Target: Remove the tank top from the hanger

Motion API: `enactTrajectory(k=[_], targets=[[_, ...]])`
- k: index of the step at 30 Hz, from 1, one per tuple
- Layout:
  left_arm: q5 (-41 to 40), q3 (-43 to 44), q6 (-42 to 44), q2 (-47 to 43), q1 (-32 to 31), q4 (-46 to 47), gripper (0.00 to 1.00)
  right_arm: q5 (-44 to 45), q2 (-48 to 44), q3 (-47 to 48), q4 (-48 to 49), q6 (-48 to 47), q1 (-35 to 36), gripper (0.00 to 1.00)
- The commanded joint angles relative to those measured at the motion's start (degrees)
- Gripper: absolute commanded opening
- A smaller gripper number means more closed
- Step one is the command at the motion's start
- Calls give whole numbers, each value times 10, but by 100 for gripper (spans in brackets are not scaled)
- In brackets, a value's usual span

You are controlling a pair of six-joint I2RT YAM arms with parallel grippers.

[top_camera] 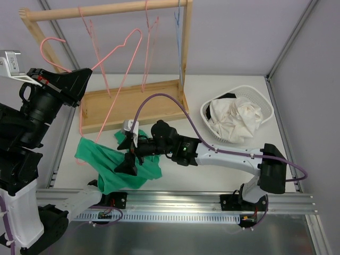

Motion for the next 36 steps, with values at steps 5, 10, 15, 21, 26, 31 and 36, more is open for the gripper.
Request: enactTrajectory(k=[5, 10, 15, 21, 26, 31, 36], targets=[[-8, 25, -33, 13, -5, 31, 3, 19, 47, 54, 58, -36, 33, 99], [-16, 42, -35, 19, -6, 30, 3, -15, 61, 52, 58, -39, 43, 22], [-38, 26, -19, 12, -6, 32, 3, -32, 29, 41, 55, -23, 46, 0], [-78, -4, 14, 12, -5, 49, 0, -100, -11, 85, -33, -20, 56, 0], [-164, -20, 23, 28, -6, 63, 0, -91, -12, 167, -219, -109, 84, 0], [-261, -31, 36, 50, -5, 81, 0, -91, -19, 199, -323, -154, 90, 0], [-249, -29, 29, 59, -5, 105, 0, -6, -76, 167, -363, -160, 90, 0]])
